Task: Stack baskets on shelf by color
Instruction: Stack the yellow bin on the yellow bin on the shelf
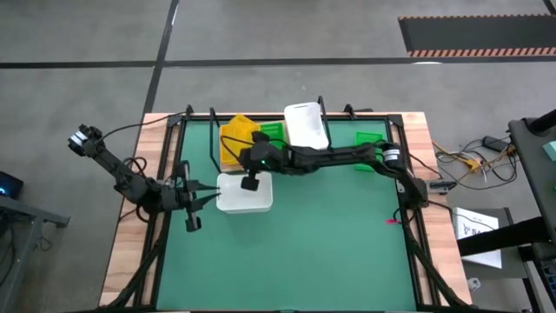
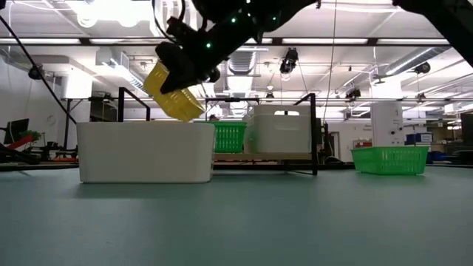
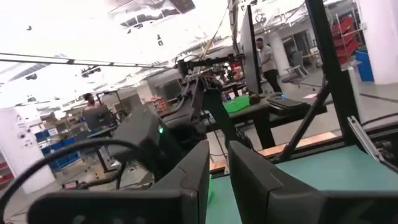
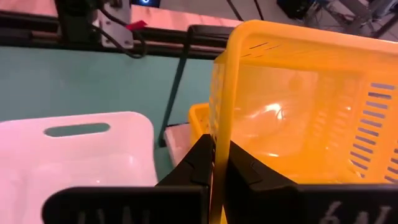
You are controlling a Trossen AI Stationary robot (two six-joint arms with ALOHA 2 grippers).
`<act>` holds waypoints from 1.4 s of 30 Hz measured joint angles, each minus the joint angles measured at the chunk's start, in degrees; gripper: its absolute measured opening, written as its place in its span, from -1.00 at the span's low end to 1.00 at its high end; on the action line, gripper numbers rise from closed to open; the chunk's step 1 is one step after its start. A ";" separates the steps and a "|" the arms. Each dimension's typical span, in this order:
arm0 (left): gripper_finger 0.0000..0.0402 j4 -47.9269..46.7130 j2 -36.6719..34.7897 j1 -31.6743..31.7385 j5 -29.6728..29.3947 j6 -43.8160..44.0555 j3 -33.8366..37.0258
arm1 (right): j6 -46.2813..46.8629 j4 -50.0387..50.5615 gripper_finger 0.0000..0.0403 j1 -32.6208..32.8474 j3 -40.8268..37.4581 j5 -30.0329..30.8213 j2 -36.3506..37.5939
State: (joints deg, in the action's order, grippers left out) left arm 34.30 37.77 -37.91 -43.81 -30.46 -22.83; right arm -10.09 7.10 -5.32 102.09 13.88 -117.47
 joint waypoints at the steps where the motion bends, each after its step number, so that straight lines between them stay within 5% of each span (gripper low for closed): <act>1: -0.78 0.00 -0.09 0.02 -0.08 0.09 0.00 | -0.48 0.05 -0.96 -0.27 0.05 -0.01 -0.35; 13: -0.78 0.00 0.43 0.00 -0.05 0.55 0.81 | -5.16 0.02 -0.92 -1.58 0.67 -0.65 -1.27; 29: -0.78 -0.04 0.45 0.00 -0.02 0.70 0.83 | -2.49 -0.10 -0.27 -1.98 0.67 -0.36 -0.92; 36: -0.78 -0.22 0.45 0.00 -0.01 1.38 1.02 | -2.47 -1.85 -0.33 -1.21 0.67 -0.38 1.03; 42: -0.78 -0.20 0.45 0.00 0.00 1.36 1.07 | -2.56 -2.86 -0.65 -2.16 0.71 -0.36 0.27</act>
State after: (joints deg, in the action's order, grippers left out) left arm 34.11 38.22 -37.91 -43.81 -29.10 -21.76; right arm -12.64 4.24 -7.49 102.80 13.52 -117.20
